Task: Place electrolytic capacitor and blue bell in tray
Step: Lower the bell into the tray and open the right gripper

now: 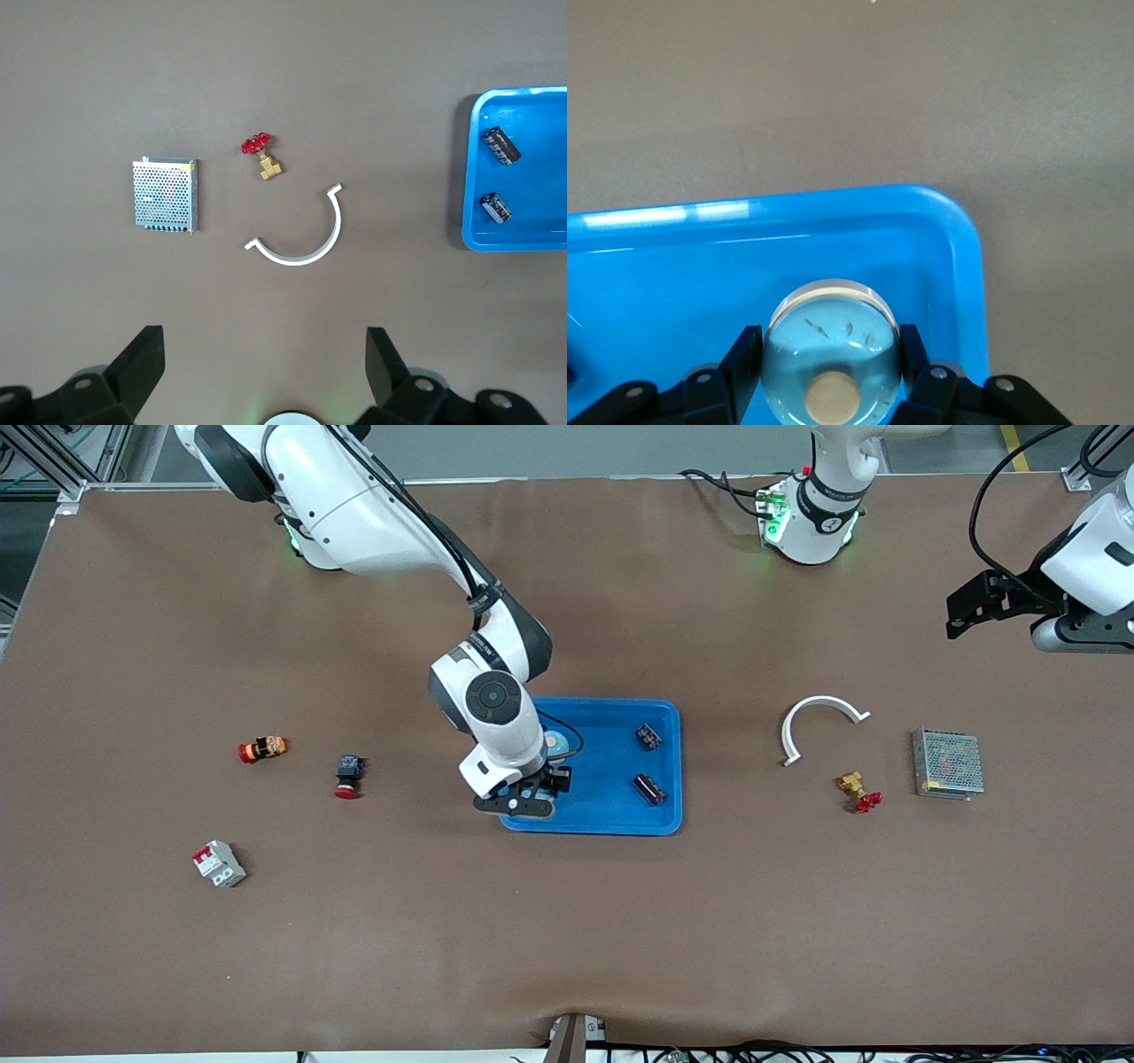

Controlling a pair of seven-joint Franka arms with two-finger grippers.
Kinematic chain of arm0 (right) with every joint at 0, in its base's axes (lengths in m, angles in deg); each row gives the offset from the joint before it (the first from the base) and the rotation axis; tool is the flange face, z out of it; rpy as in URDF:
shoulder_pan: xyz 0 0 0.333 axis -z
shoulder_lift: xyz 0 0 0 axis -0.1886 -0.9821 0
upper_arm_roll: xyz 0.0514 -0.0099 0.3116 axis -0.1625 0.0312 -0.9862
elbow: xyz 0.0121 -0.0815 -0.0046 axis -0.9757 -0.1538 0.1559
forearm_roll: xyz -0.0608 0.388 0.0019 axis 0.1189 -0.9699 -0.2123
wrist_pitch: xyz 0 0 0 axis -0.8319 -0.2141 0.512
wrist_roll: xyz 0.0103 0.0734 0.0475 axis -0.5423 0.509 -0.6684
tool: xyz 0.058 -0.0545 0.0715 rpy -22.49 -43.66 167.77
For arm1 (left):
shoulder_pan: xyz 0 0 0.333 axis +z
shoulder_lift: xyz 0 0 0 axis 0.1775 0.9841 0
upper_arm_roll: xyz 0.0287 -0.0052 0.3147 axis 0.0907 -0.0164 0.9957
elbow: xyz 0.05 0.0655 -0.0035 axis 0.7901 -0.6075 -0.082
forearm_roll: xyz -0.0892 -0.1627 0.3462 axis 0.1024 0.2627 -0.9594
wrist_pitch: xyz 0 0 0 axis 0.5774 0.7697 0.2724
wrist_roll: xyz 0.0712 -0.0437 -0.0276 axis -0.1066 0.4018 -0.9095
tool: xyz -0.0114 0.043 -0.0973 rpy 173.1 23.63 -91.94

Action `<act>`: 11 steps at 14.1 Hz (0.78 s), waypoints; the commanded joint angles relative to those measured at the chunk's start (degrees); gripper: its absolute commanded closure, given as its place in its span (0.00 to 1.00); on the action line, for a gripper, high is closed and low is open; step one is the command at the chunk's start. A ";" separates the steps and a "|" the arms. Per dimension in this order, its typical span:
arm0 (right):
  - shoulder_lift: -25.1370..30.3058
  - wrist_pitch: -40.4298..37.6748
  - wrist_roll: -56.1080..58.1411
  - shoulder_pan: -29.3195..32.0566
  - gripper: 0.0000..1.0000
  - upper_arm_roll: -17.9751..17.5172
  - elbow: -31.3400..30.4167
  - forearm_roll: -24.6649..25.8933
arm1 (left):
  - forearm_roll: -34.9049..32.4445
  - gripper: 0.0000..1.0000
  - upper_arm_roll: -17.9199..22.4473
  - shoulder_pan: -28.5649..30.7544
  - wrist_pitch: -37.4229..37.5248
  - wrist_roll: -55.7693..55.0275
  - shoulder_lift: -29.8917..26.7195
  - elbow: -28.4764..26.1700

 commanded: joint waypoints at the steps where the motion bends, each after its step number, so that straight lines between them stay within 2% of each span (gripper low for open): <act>1: -1.70 -0.21 -1.63 -0.66 0.60 0.61 1.93 1.85 | 0.51 0.00 -0.94 0.99 -0.35 0.28 -0.24 -0.06; 11: -3.55 2.52 -2.33 -1.37 0.59 0.61 1.93 1.94 | 0.51 0.00 -0.76 1.26 -0.08 0.37 -0.33 -0.06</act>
